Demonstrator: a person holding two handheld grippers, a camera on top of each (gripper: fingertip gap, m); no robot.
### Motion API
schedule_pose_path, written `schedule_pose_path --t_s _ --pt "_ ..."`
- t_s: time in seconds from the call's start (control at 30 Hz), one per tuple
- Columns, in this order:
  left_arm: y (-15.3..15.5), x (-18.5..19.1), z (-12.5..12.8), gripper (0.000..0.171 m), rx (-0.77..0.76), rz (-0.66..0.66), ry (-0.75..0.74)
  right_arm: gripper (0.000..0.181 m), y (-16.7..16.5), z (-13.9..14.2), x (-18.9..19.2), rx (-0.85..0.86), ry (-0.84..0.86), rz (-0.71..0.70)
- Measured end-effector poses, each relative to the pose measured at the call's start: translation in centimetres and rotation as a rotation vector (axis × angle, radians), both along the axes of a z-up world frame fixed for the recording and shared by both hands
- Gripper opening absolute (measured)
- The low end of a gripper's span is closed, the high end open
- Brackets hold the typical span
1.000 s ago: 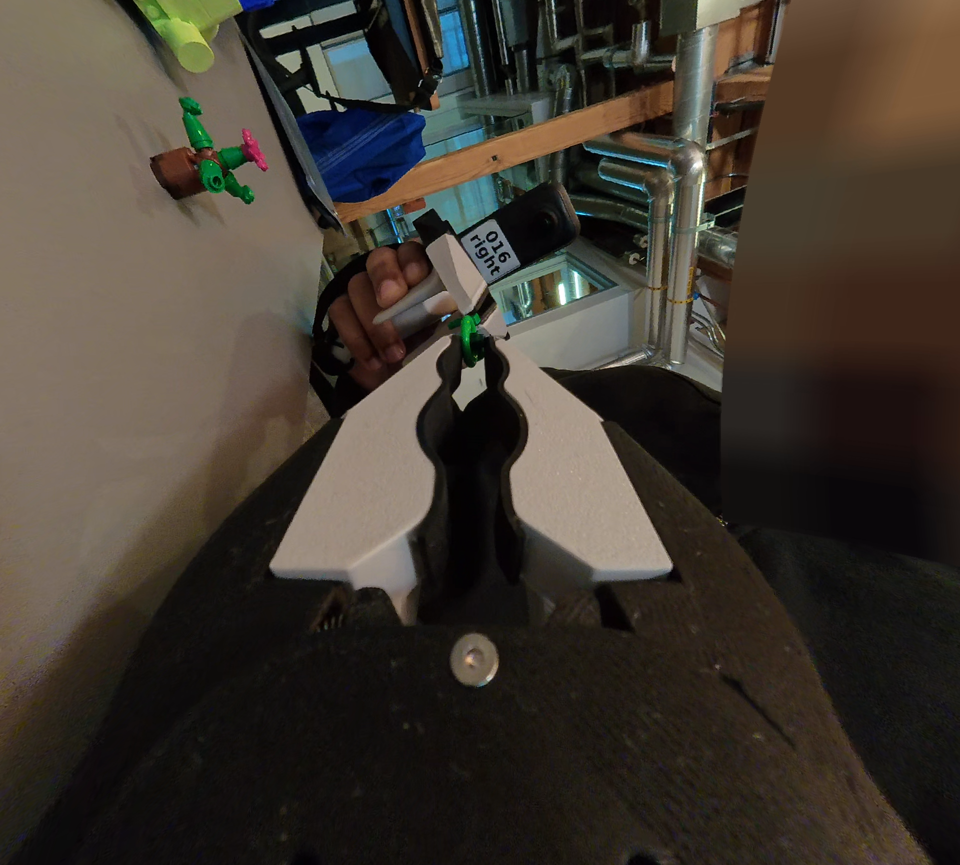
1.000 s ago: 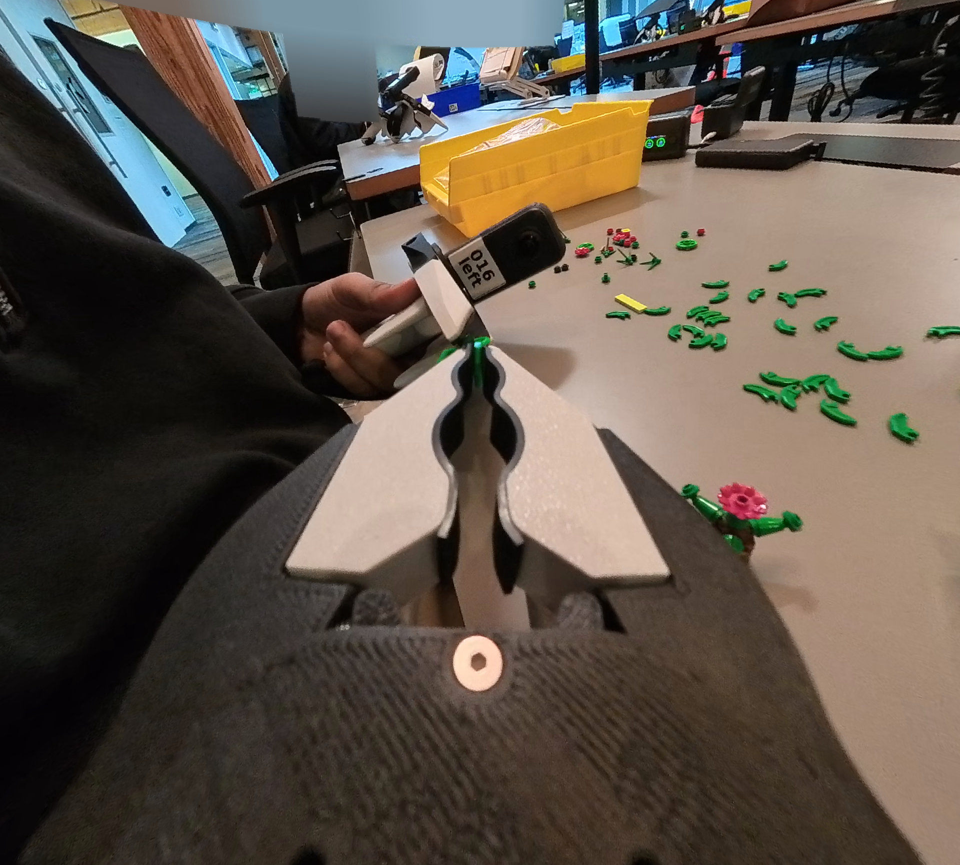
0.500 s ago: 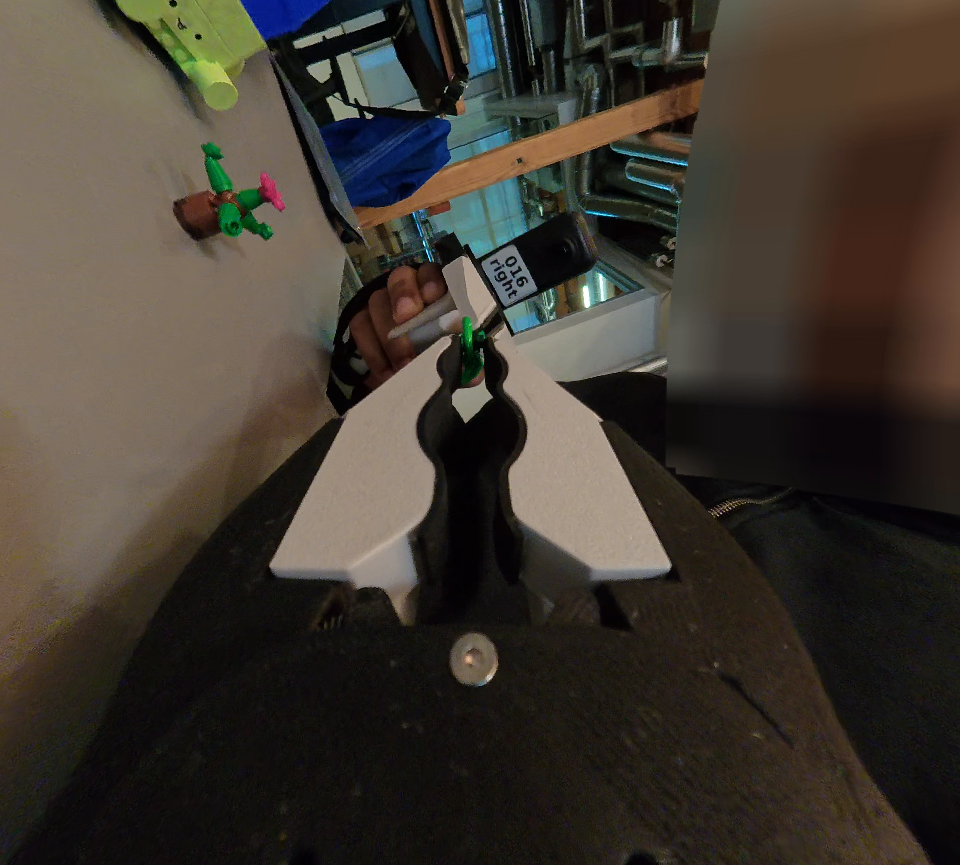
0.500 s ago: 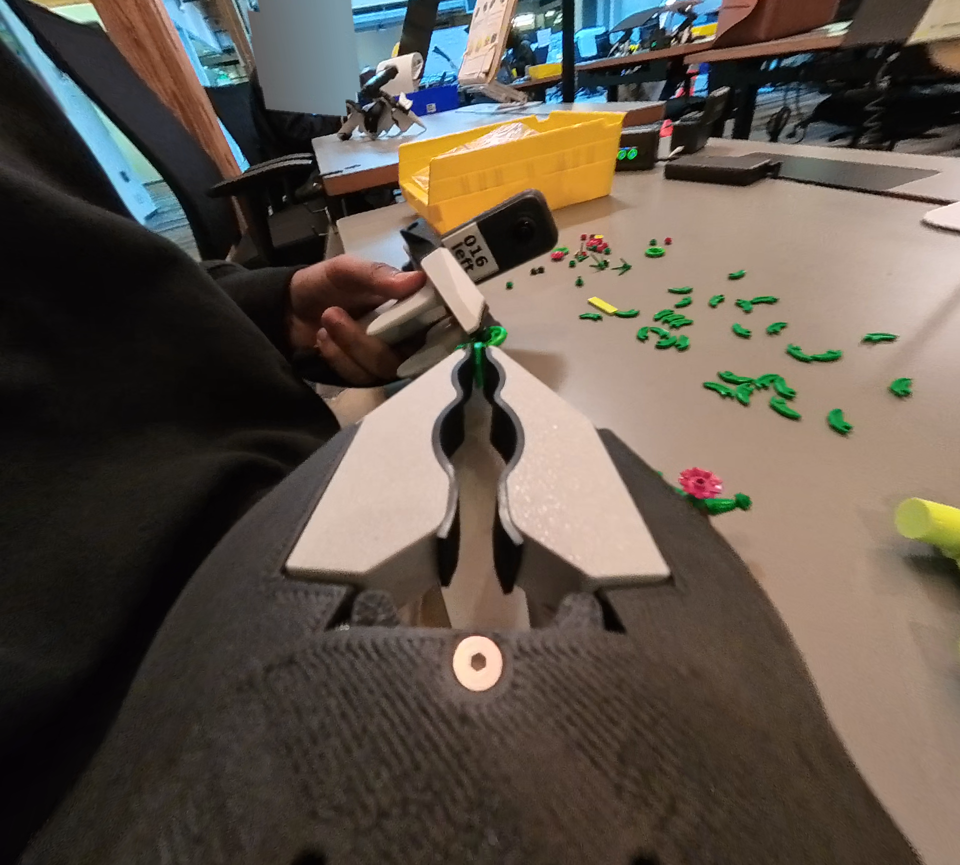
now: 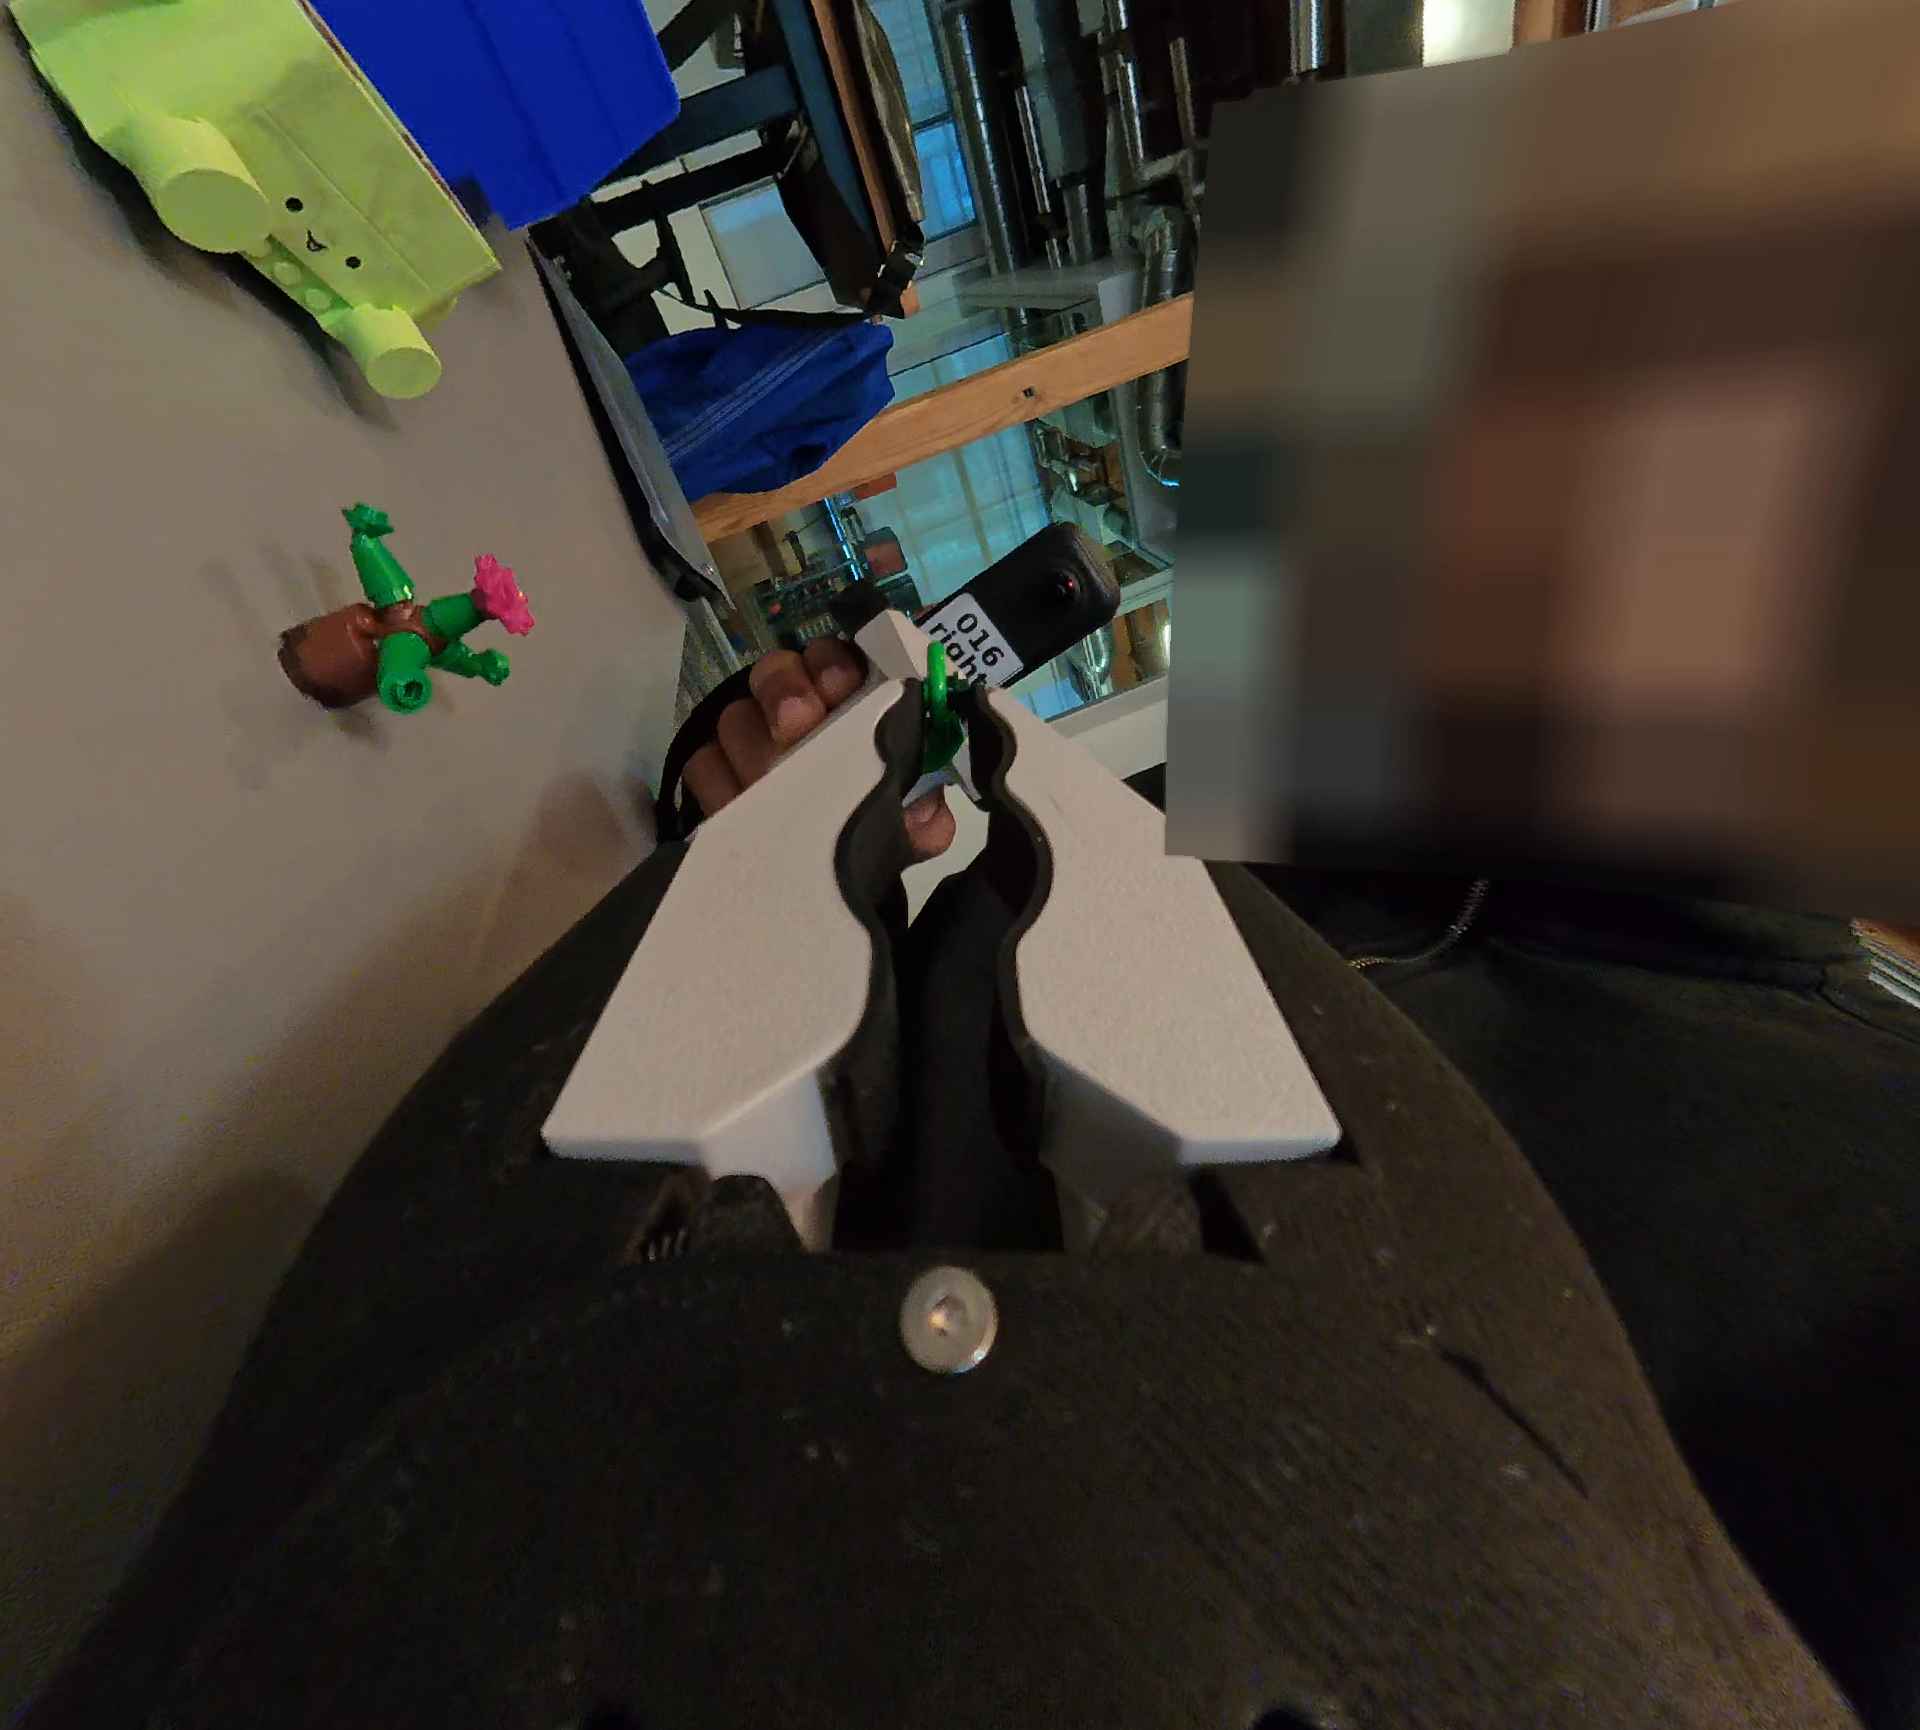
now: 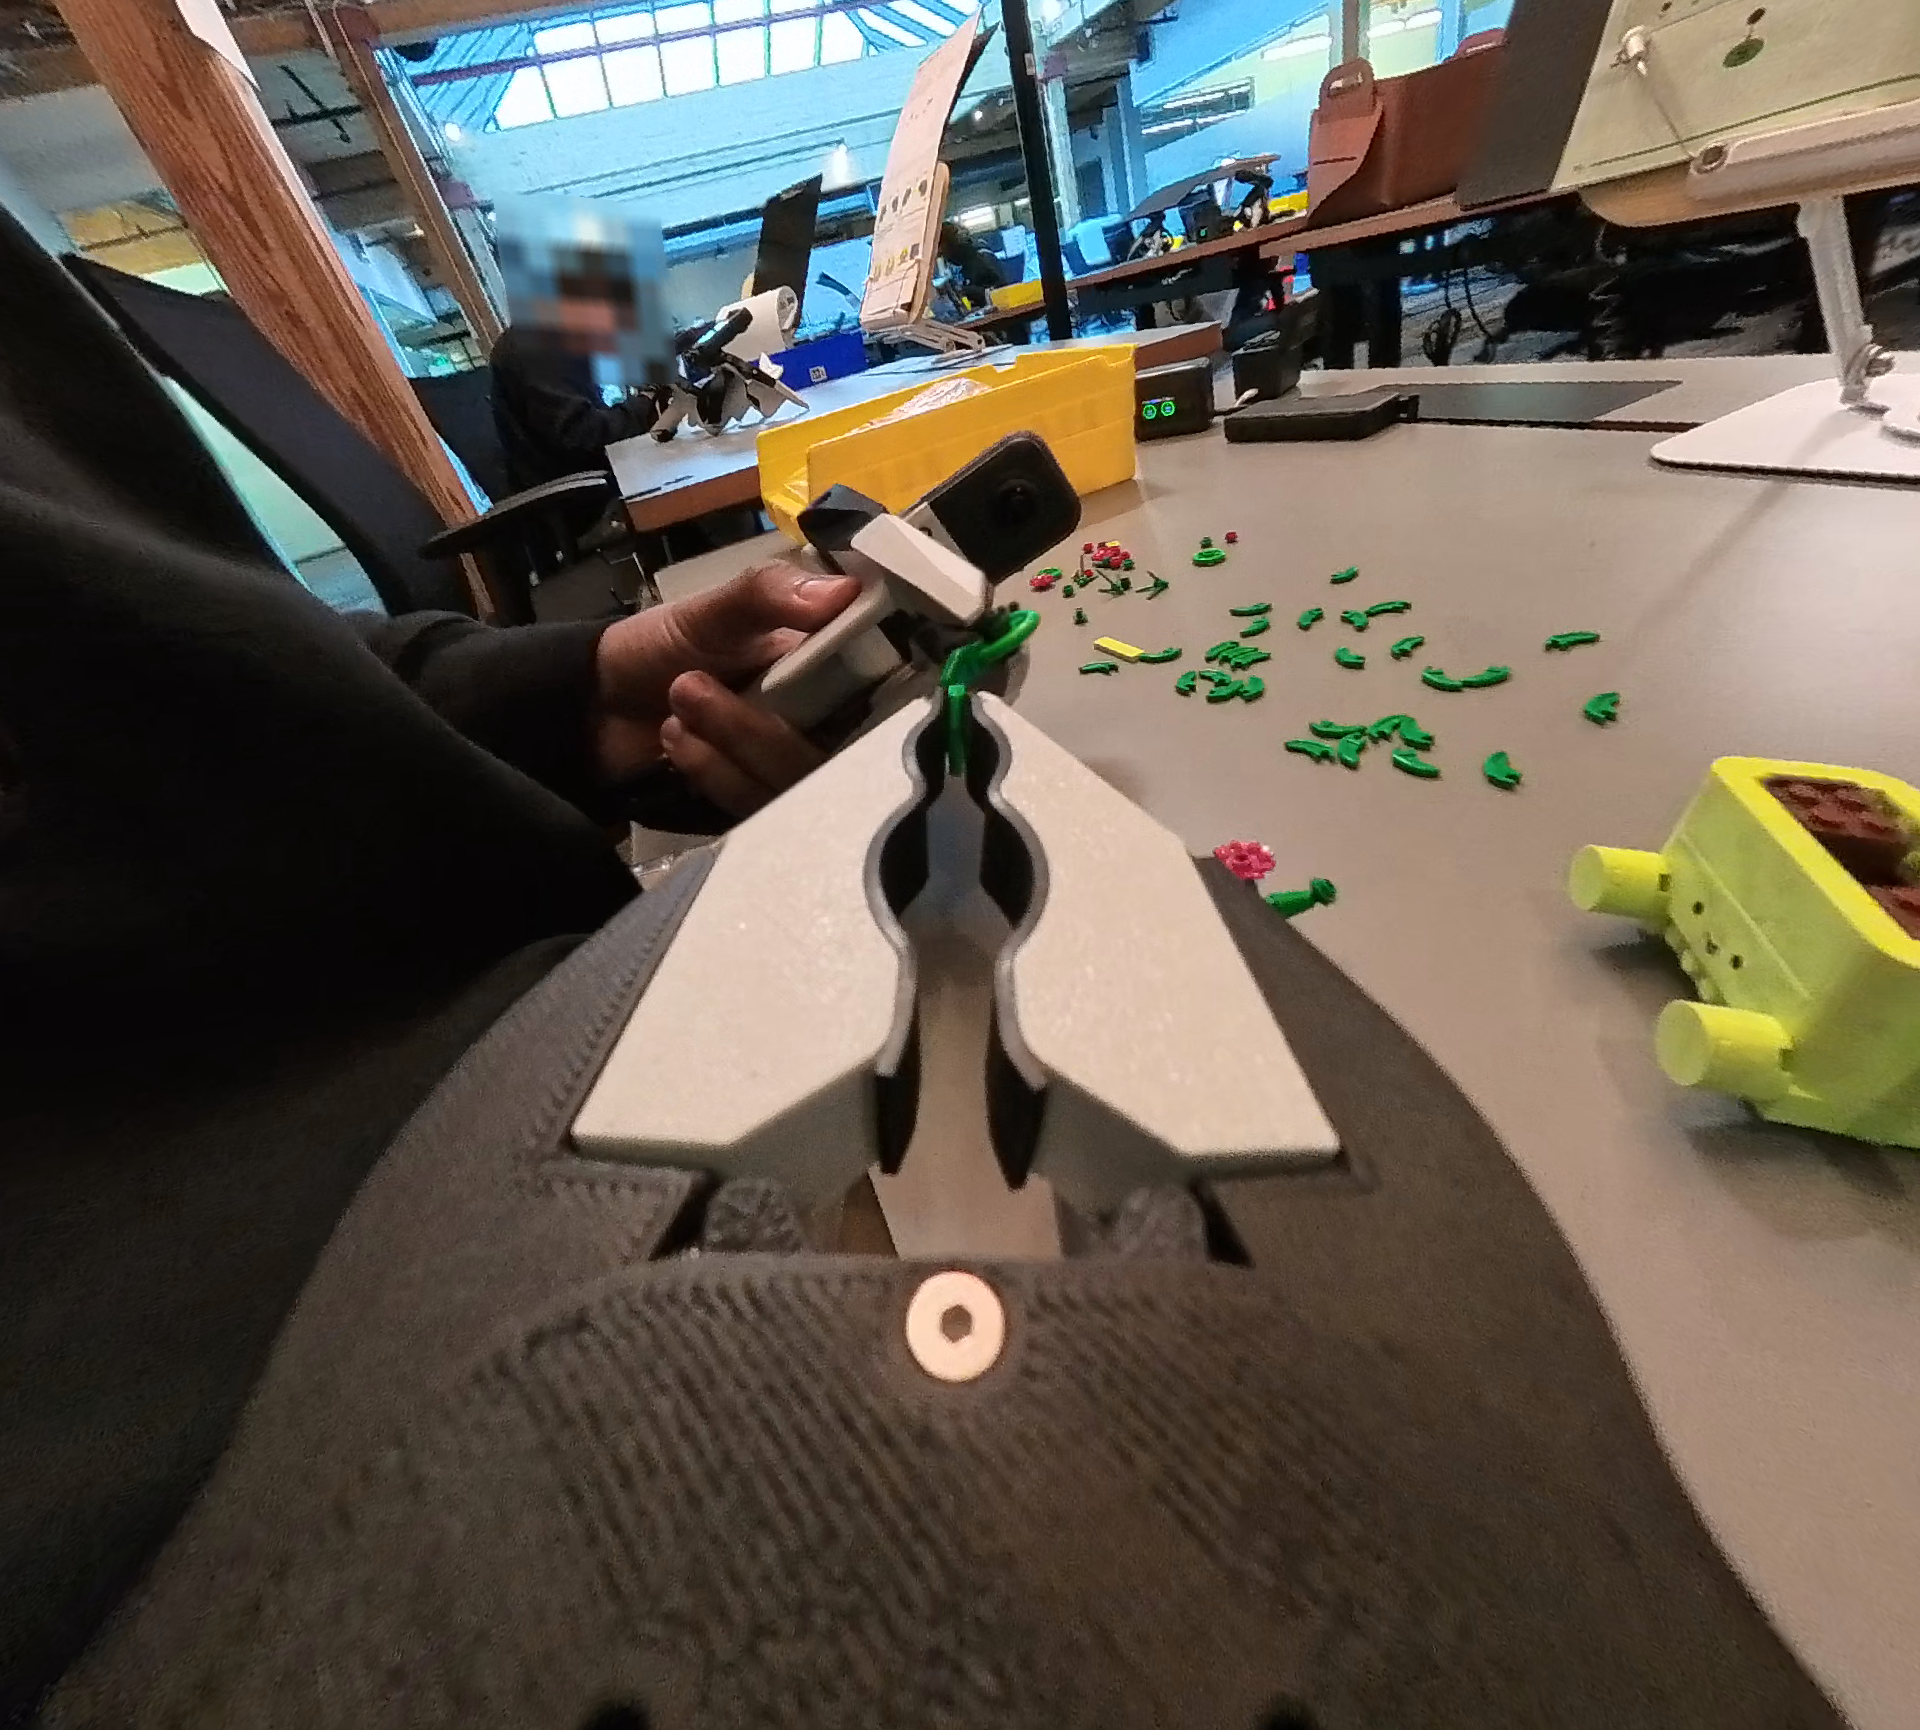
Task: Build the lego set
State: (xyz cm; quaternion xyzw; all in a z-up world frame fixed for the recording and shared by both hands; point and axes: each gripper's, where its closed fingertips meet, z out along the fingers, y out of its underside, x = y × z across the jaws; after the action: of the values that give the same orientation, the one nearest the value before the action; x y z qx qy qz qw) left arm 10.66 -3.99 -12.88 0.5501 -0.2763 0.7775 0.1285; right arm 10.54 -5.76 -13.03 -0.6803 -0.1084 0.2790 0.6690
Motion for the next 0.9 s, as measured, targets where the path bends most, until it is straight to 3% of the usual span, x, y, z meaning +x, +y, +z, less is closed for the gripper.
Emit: schedule_pose_path --t_s 0.27,0.9 --pt "0.0 1.4 0.2 0.007 0.009 0.005 -0.007 0.0 -0.3 0.5 0.7 0.018 0.064 0.004" --pt "0.2 1.6 0.4 0.006 0.047 0.006 -0.023 0.0 -0.2 0.3 0.4 0.02 0.034 0.003"
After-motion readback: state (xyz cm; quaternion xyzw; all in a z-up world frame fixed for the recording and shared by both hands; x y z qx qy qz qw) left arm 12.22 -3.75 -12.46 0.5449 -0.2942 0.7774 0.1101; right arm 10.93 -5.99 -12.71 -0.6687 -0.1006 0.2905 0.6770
